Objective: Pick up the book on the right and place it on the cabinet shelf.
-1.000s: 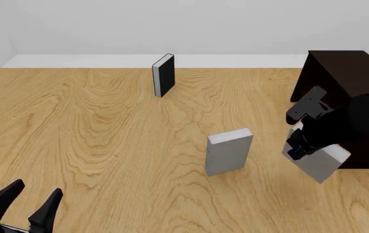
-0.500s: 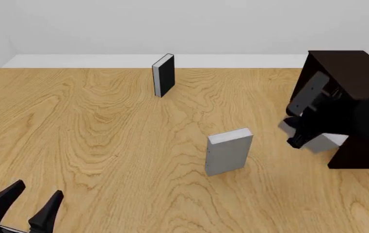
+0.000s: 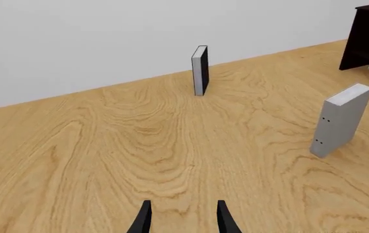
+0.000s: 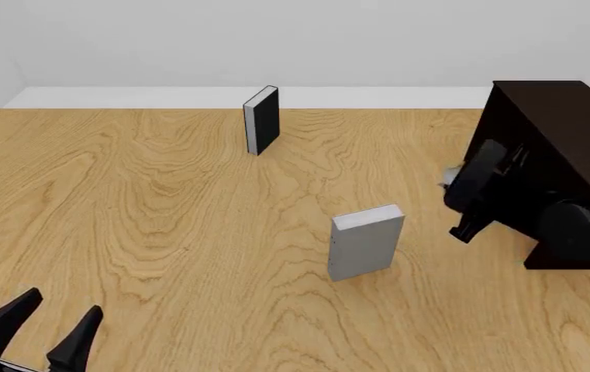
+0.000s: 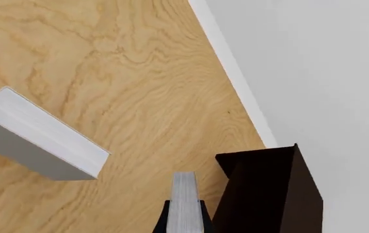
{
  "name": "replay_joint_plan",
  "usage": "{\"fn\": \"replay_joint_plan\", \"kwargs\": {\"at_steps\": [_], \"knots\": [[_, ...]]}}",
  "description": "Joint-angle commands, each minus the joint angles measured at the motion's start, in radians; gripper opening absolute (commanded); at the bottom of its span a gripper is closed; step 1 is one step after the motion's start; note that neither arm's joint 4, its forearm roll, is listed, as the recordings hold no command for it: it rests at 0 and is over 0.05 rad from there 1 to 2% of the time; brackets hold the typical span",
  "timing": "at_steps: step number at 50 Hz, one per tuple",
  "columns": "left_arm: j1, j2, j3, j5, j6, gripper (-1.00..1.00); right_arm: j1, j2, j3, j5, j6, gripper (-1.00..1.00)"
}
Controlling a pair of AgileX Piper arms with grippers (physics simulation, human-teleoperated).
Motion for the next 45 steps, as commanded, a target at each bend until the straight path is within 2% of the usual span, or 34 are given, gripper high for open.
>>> {"fn": "replay_joint_plan", "kwargs": {"at_steps": [1,2,3,7,9,11,12,13,17,19,20,21,22,23,25,26,29,31,37,45], "knots": [[0.002,0.0,0.0,0.0,0.003,1.0,-0.027,0.069,0.105,-0.288,-0.171,-1.0],[0.002,0.002,0.0,0.0,0.004,1.0,-0.027,0.073,0.099,-0.291,-0.164,-1.0],[0.002,0.003,0.0,-0.002,0.005,1.0,-0.036,0.078,0.078,-0.277,-0.132,-1.0],[0.002,0.012,0.0,-0.01,0.004,1.0,-0.036,0.101,0.077,-0.324,-0.146,-1.0],[0.0,0.011,0.0,-0.008,0.004,1.0,-0.033,0.132,0.095,-0.38,-0.195,-1.0],[-0.002,0.011,0.0,-0.008,0.004,1.0,-0.036,0.145,0.088,-0.393,-0.196,-1.0],[-0.002,0.013,0.0,-0.01,0.004,1.0,-0.045,0.166,0.095,-0.415,-0.224,-1.0],[-0.001,0.014,0.0,-0.012,0.005,1.0,-0.039,0.173,0.091,-0.419,-0.22,-1.0],[0.001,0.009,0.0,-0.01,0.005,1.0,-0.04,0.23,0.113,-0.505,-0.298,-1.0],[0.0,0.005,0.0,-0.005,0.006,1.0,-0.035,0.235,0.099,-0.497,-0.284,-1.0],[0.001,0.004,0.0,-0.004,0.003,1.0,-0.051,0.263,0.114,-0.547,-0.334,-1.0],[-0.001,0.004,0.0,-0.004,0.006,1.0,-0.039,0.276,0.122,-0.567,-0.355,-1.0],[-0.002,0.006,0.0,-0.006,0.005,1.0,-0.045,0.281,0.11,-0.569,-0.35,-1.0],[-0.002,0.009,0.0,-0.01,0.0,1.0,-0.04,0.296,0.116,-0.585,-0.373,-1.0],[-0.003,0.01,0.0,-0.011,0.004,1.0,-0.045,0.297,0.099,-0.573,-0.356,-1.0],[-0.003,0.01,0.0,-0.012,0.002,1.0,-0.051,0.306,0.097,-0.584,-0.367,-1.0],[-0.003,0.006,0.0,-0.008,0.003,1.0,-0.059,0.344,0.113,-0.646,-0.435,-1.0],[-0.003,0.003,0.0,-0.003,-0.002,1.0,-0.056,0.345,0.092,-0.63,-0.415,-1.0],[-0.002,0.009,0.0,-0.011,-0.003,1.0,-0.064,0.395,0.083,-0.681,-0.467,-1.0],[-0.003,0.005,0.0,-0.004,-0.004,1.0,-0.07,0.451,0.057,-0.721,-0.486,-1.0]]}}
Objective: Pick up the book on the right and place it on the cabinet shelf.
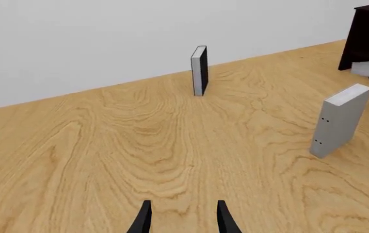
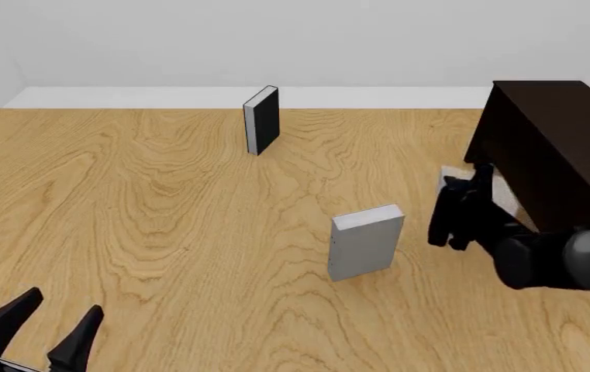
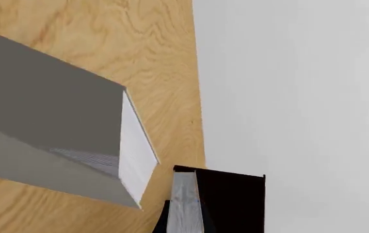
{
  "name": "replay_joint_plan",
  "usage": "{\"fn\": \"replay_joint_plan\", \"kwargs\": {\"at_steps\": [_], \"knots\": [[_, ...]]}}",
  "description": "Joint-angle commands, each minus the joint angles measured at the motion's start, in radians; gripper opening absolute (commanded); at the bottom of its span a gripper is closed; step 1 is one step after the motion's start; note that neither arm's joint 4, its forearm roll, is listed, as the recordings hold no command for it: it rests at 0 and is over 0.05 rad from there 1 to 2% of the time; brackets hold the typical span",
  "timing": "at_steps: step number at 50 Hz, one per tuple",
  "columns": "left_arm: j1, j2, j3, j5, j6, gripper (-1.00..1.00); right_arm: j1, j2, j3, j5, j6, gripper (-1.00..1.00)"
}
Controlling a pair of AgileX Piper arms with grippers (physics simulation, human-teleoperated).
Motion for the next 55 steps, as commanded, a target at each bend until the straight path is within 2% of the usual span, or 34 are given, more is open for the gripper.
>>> {"fn": "replay_joint_plan", "kwargs": {"at_steps": [1,3,11,13,21,37,55], "knots": [[0.0,-0.004,0.0,0.005,-0.003,1.0,-0.013,0.082,-0.038,-0.095,-0.041,-1.0],[-0.001,-0.005,0.0,0.006,-0.003,1.0,-0.013,0.09,-0.049,-0.087,-0.029,-1.0],[-0.002,-0.022,0.0,0.026,-0.002,1.0,-0.036,0.152,-0.081,-0.129,-0.055,-1.0],[-0.003,-0.021,0.0,0.025,-0.003,1.0,-0.045,0.177,-0.091,-0.147,-0.08,-1.0],[-0.001,-0.028,0.0,0.035,-0.001,1.0,-0.064,0.196,-0.139,-0.14,-0.099,-1.0],[-0.002,-0.009,0.0,0.024,0.006,1.0,-0.105,0.195,-0.195,-0.127,-0.091,-1.0],[-0.005,0.005,0.0,0.012,0.013,1.0,-0.144,0.228,-0.301,-0.065,-0.083,-1.0]]}}
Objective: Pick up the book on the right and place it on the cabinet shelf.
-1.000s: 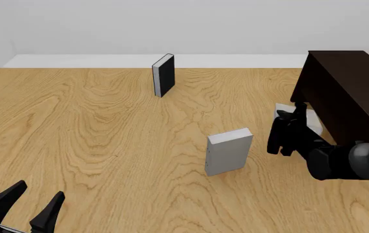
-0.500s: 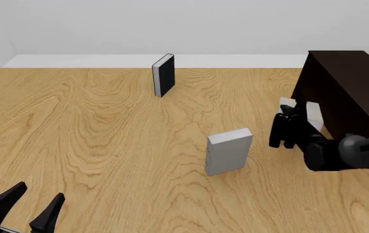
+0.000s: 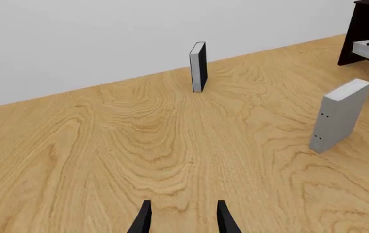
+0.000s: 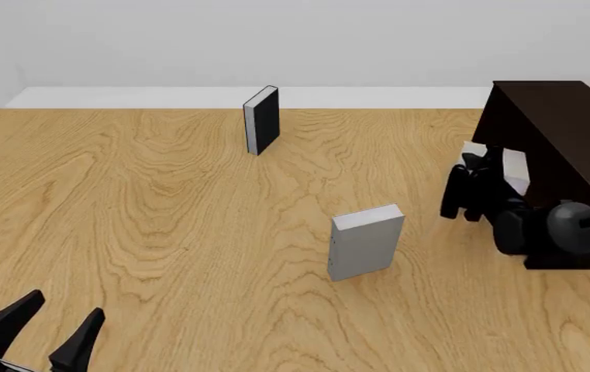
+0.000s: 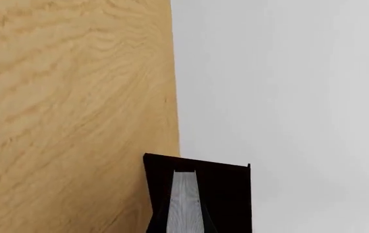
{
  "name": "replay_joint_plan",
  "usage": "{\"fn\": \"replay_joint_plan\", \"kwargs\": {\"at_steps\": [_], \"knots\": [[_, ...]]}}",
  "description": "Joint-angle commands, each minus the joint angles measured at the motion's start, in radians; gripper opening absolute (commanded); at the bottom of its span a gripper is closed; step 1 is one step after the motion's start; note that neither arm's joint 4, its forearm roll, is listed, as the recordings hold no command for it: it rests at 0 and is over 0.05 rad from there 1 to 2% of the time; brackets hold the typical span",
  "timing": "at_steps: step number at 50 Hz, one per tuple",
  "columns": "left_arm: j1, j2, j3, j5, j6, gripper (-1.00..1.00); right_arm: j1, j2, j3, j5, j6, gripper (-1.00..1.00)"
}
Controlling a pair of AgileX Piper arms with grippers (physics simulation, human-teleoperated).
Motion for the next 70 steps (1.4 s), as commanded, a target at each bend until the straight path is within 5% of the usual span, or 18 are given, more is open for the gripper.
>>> {"fn": "replay_joint_plan", "kwargs": {"at_steps": [1,26,70], "knots": [[-0.001,0.015,0.0,-0.013,0.005,1.0,-0.025,0.014,-0.078,0.022,0.022,-1.0],[0.001,-0.019,0.0,0.031,0.011,1.0,-0.059,0.092,-0.216,0.089,0.038,-1.0],[0.009,-0.031,0.0,0.049,0.01,1.0,-0.156,0.134,-0.267,0.116,0.039,-1.0]]}}
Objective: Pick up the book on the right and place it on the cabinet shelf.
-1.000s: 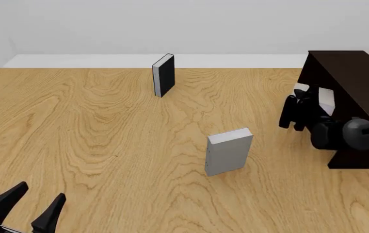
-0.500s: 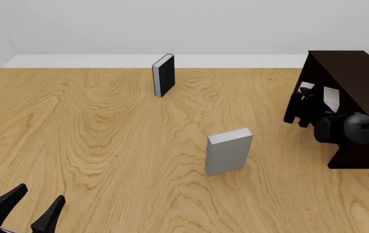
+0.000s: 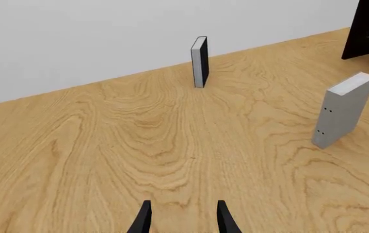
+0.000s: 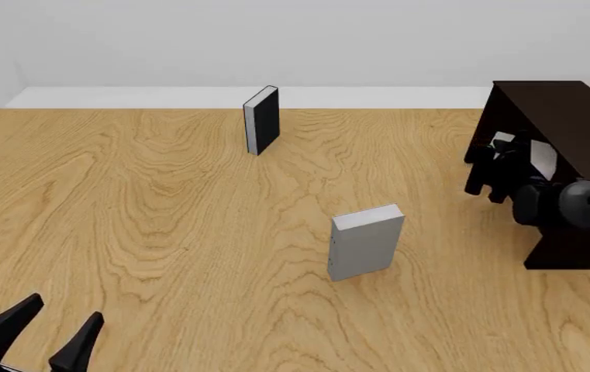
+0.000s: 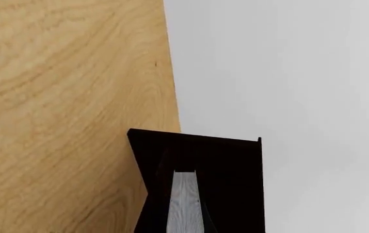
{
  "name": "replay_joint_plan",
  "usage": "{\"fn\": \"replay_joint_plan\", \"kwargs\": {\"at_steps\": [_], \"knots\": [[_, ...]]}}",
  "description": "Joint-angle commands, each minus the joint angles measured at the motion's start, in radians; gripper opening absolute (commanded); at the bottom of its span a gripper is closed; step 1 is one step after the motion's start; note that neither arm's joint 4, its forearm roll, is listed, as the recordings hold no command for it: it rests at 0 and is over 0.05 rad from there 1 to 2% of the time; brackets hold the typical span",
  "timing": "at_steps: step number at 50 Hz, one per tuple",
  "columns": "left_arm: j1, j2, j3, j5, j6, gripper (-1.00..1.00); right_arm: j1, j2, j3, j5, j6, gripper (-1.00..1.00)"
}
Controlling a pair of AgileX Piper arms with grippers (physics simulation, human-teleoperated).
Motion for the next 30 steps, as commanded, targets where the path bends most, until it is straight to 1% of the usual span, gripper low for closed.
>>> {"fn": "replay_joint_plan", "kwargs": {"at_steps": [1,9,13,14,16,19,26,30], "knots": [[0.0,-0.006,0.0,0.007,0.0,1.0,-0.025,-0.003,-0.012,-0.017,0.021,-1.0],[0.001,-0.02,0.0,0.021,-0.001,1.0,-0.044,0.007,-0.016,-0.023,0.026,-1.0],[0.005,-0.022,0.0,0.026,-0.001,1.0,-0.043,0.013,-0.018,-0.022,0.026,-1.0],[0.004,-0.023,0.0,0.027,0.002,1.0,-0.045,0.011,-0.024,-0.019,0.037,-1.0],[0.004,-0.022,0.0,0.027,0.0,1.0,-0.042,0.015,-0.024,-0.02,0.03,-1.0],[0.004,-0.022,0.0,0.027,0.001,1.0,-0.043,0.018,-0.031,-0.016,0.034,-1.0],[0.007,-0.023,0.0,0.03,0.003,1.0,-0.043,0.026,-0.041,0.007,0.046,-1.0],[0.004,-0.023,0.0,0.031,0.008,1.0,-0.04,0.024,-0.049,0.039,0.072,-1.0]]}}
